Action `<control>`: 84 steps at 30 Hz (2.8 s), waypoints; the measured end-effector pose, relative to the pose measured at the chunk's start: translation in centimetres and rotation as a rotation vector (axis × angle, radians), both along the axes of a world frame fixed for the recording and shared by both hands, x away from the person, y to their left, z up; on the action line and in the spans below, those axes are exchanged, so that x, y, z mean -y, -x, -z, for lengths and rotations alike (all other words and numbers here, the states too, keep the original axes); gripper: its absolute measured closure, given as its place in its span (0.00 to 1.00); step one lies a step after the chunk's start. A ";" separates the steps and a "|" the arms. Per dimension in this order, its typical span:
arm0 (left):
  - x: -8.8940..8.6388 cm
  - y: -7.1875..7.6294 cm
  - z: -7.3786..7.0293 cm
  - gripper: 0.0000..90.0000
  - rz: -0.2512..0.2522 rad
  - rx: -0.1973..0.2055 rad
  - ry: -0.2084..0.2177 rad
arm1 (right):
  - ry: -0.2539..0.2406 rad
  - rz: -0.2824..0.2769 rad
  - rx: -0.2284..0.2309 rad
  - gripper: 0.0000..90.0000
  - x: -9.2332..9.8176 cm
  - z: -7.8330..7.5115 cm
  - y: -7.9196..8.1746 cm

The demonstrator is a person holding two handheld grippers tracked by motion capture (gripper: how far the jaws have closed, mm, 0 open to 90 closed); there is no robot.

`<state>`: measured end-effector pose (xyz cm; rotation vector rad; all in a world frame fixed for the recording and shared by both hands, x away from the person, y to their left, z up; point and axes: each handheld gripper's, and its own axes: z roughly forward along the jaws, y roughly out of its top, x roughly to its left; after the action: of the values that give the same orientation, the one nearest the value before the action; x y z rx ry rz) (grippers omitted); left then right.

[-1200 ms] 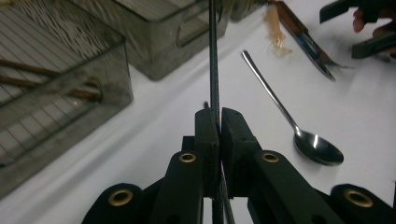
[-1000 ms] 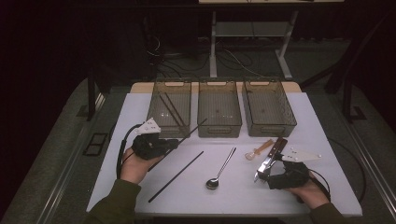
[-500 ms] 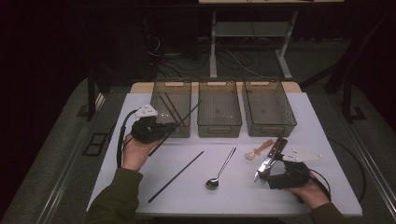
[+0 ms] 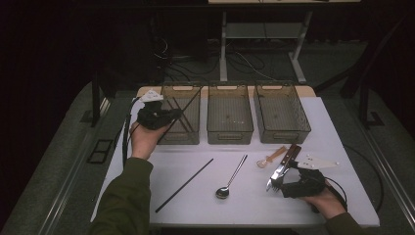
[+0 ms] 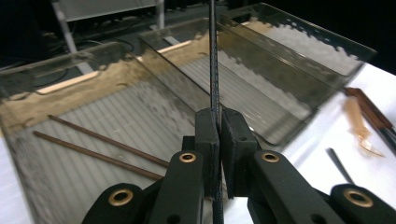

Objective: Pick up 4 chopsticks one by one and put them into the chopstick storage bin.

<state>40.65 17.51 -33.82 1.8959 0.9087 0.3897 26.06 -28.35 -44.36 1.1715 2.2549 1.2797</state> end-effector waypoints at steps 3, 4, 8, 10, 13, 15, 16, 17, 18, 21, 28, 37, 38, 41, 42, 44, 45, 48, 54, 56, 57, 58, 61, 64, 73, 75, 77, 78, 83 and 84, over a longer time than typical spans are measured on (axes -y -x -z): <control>-0.4 -0.9 0.0 0.95 -0.021 -0.007 0.029 | -0.003 0.000 0.004 0.04 0.0 0.0 0.0; -0.4 -1.2 0.0 0.95 -0.028 -0.007 0.030 | 0.000 -0.001 0.003 0.04 0.0 0.0 0.0; -0.5 -2.4 0.0 0.95 -0.059 -0.021 0.047 | -0.004 0.006 0.003 0.04 0.0 0.0 0.0; -0.1 -2.8 0.0 0.95 -0.073 -0.014 0.030 | -0.001 0.005 0.003 0.04 0.1 0.0 0.0; 0.2 -3.4 -0.1 0.95 -0.094 0.002 0.026 | 0.001 0.007 0.003 0.04 0.1 0.0 0.0; 0.3 -3.9 0.0 0.95 -0.113 0.009 0.013 | 0.002 0.007 0.004 0.04 0.1 0.0 0.0; 0.3 -4.2 0.1 0.95 -0.117 0.008 0.010 | 0.002 0.006 0.004 0.04 0.1 0.0 0.0; 0.3 -4.5 0.3 0.95 -0.124 0.007 0.004 | 0.002 0.007 0.003 0.04 0.1 0.0 0.0; 0.2 -4.7 0.5 0.95 -0.131 0.007 0.002 | 0.000 0.007 0.002 0.04 0.1 0.0 0.1; -0.3 -5.4 1.3 0.95 -0.139 0.006 0.002 | -0.003 0.006 0.004 0.04 0.1 0.0 0.1; -1.3 -6.8 2.9 0.95 -0.175 -0.019 0.008 | -0.013 0.015 -0.002 0.04 0.3 0.0 0.1; -1.3 -7.4 4.6 0.95 -0.201 -0.106 -0.062 | -0.010 0.019 -0.004 0.04 0.4 0.0 0.0; -1.3 -7.4 4.6 0.95 -0.200 -0.104 -0.060 | -0.011 0.019 -0.003 0.04 0.4 0.0 0.0; -1.2 -7.3 4.6 0.93 -0.210 -0.110 -0.088 | -0.010 0.017 -0.003 0.04 0.3 0.0 0.0; -1.2 -7.3 4.6 0.87 -0.212 -0.104 -0.087 | -0.010 0.018 -0.004 0.04 0.3 0.0 0.0; -1.1 -7.2 4.6 0.77 -0.217 -0.091 -0.093 | -0.009 0.016 -0.001 0.04 0.3 0.0 0.0; -1.1 -7.2 4.6 0.73 -0.210 -0.091 -0.091 | -0.010 0.014 -0.001 0.04 0.3 0.0 0.0; -1.1 -7.0 4.5 0.65 -0.200 -0.087 -0.085 | -0.007 0.015 0.000 0.04 0.3 0.0 0.0; -1.1 -6.2 3.7 0.49 -0.173 -0.052 -0.076 | -0.005 0.015 0.000 0.04 0.3 0.0 0.0; -1.0 -5.6 3.1 0.46 -0.170 -0.028 -0.075 | -0.003 0.017 0.000 0.04 0.3 0.1 0.0; -1.0 -5.3 2.8 0.45 -0.158 -0.021 -0.075 | -0.003 0.018 0.000 0.04 0.3 0.0 0.0; -0.9 -5.0 2.6 0.43 -0.150 -0.021 -0.079 | -0.003 0.017 0.001 0.04 0.3 0.0 0.0; -0.8 -4.0 2.0 0.38 -0.130 -0.012 -0.089 | -0.002 0.017 0.002 0.04 0.2 0.0 0.0; -0.8 -3.1 1.8 0.34 -0.101 -0.013 -0.070 | -0.001 0.016 0.003 0.04 0.2 0.0 0.1; -0.1 0.0 2.1 0.24 -0.012 -0.033 -0.040 | 0.000 0.016 0.007 0.04 0.2 0.0 0.1; 0.1 0.9 2.1 0.24 0.007 -0.024 -0.031 | 0.006 0.015 0.010 0.04 0.2 0.0 0.1; 0.4 1.7 2.1 0.24 0.023 -0.019 -0.033 | 0.016 0.016 0.006 0.04 0.2 0.0 0.1; 0.5 2.1 2.1 0.24 0.029 -0.010 -0.029 | 0.021 0.021 0.008 0.04 0.1 0.1 0.1; 1.0 3.9 2.7 0.23 0.066 0.009 -0.004 | 0.045 0.034 0.006 0.04 0.0 0.2 0.0; 1.1 4.2 2.9 0.23 0.070 0.001 -0.005 | 0.044 0.034 0.005 0.04 0.0 0.2 0.0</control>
<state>36.49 16.42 -36.73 1.9267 0.8383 0.3513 26.05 -28.38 -44.53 1.1841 2.2389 1.2123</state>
